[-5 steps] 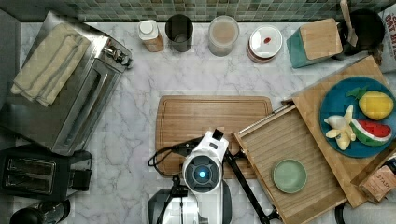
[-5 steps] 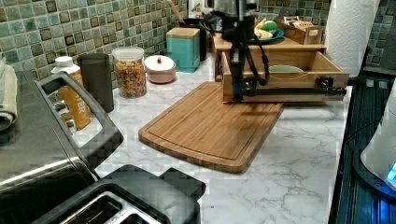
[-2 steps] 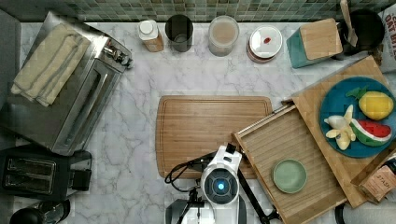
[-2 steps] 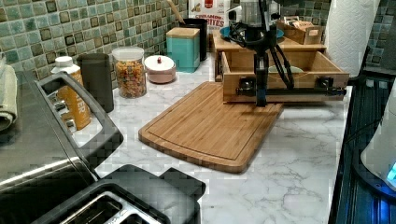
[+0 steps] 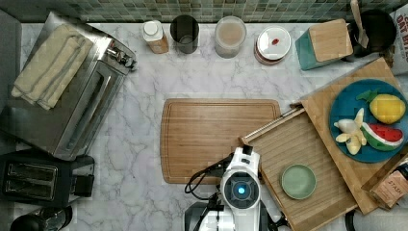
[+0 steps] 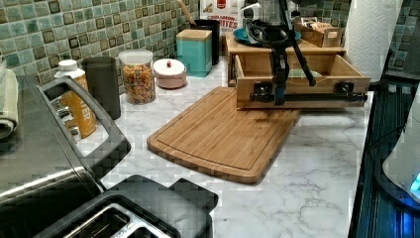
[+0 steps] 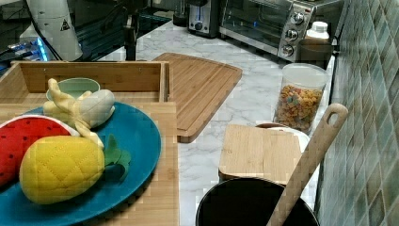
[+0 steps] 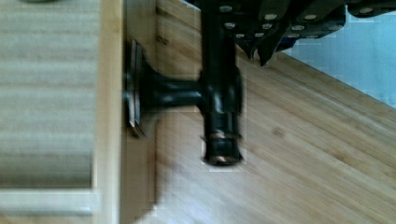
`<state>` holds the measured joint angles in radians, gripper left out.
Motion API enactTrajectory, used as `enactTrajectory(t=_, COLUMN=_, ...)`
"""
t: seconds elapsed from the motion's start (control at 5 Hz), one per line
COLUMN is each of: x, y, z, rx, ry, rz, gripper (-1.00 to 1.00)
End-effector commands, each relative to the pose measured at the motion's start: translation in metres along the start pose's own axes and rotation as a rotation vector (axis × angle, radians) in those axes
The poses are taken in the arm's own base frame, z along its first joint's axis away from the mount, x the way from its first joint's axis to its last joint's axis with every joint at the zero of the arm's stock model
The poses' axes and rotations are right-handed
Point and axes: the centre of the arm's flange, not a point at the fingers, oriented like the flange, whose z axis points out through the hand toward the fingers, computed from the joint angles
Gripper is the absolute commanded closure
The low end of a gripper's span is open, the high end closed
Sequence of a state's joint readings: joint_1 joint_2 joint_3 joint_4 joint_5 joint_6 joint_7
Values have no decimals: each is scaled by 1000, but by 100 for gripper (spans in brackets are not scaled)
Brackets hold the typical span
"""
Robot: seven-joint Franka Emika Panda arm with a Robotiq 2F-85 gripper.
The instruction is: Close the drawer.
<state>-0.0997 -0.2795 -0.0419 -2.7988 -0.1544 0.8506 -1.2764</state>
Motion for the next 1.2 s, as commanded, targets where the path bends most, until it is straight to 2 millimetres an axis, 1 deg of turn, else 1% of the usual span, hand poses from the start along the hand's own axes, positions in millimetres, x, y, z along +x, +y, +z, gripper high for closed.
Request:
enactTrajectory(t=0.2, x=-27, y=-22, z=41, rx=106, ry=-178, rz=81, gripper=100)
enactTrajectory(t=0.4, x=-34, y=-23, z=49, rx=93, ry=-162, rz=97, gripper=100)
enactTrajectory(t=0.6, x=-39, y=-15, z=57, rx=79, ry=-163, rz=113, gripper=100)
enactTrajectory(t=0.8, x=-42, y=1, z=57, rx=62, ry=-233, rz=136, gripper=100)
enactTrajectory(t=1.0, x=-58, y=17, z=44, rx=22, ry=-185, rz=137, gripper=100)
enactTrajectory(t=1.2, x=-61, y=40, z=32, rx=42, ry=-169, rz=121, gripper=100)
